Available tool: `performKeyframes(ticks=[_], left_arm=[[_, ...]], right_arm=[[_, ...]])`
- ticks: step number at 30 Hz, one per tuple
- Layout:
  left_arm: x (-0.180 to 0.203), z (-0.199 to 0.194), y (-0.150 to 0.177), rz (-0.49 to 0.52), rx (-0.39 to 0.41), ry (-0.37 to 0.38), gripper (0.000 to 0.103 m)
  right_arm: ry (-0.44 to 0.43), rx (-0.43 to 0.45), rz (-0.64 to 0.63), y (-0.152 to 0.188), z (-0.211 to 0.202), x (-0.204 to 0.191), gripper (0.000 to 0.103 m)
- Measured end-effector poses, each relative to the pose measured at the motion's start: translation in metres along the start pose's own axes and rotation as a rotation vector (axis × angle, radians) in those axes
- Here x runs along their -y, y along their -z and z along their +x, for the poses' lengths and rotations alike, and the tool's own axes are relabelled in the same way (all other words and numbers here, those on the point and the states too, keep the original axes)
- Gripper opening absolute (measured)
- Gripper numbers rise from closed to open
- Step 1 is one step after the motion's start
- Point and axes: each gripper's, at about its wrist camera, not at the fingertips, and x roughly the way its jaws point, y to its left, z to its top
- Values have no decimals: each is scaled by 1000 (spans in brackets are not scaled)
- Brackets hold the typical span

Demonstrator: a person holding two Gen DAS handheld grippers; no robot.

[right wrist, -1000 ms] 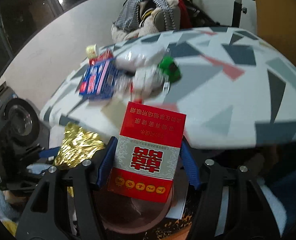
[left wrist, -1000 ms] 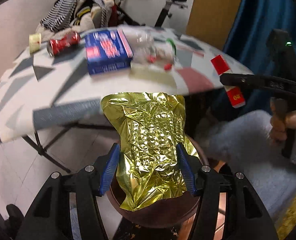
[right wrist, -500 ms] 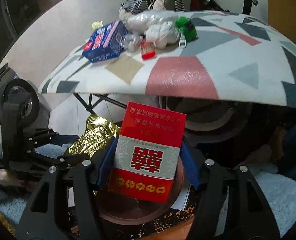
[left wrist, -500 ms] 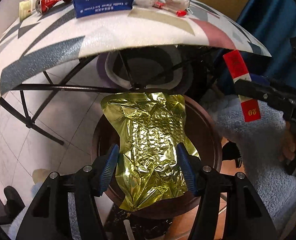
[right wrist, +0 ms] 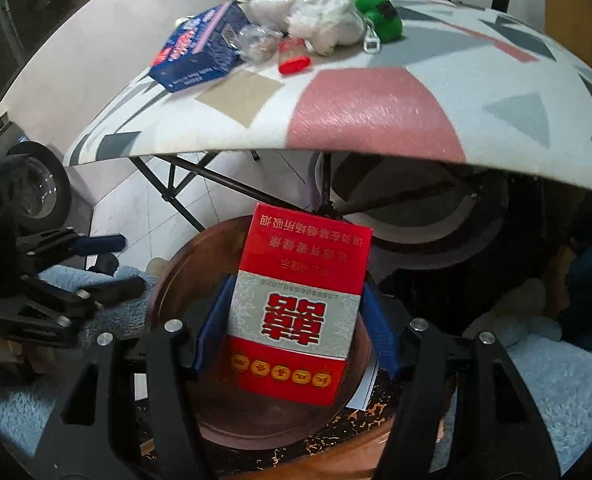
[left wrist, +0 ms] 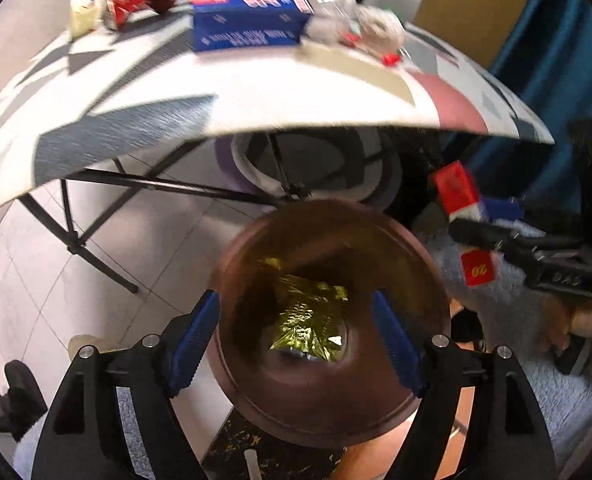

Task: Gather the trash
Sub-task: 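Open the left tool over the bin while the right tool releases the cigarette box, then raise both tools back to the table and grasp the yogurt cup with the left tool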

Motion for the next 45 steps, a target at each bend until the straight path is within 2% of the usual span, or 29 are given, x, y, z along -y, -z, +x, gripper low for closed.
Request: performKeyframes(ticks=[10, 15, 20, 23, 26, 29, 35, 45], left_arm=[[-7, -39, -2, -29, 167, -110, 83], [-17, -47, -1, -77, 202, -143, 84], [-29, -52, 0, -135, 225, -166, 85], [-33, -54, 0, -154, 228, -166, 85], [-32, -53, 0, -154, 225, -169, 85], [-30, -52, 0, -147, 224, -173, 85], [-31, -54, 0, -154, 229, -178, 85], [-39, -57, -5, -188, 250, -196, 85]], right_arm=[[31, -121, -33, 8, 48, -6, 62], [46, -210, -106, 15, 72, -17, 63], [51, -248, -126, 22, 80, -20, 63], [52, -249, -125, 22, 79, -19, 65], [52, -237, -126, 21, 77, -20, 86], [48, -224, -130, 21, 73, -20, 94], [51, -207, -132, 17, 68, -23, 97], [70, -107, -189, 7, 41, -34, 97]])
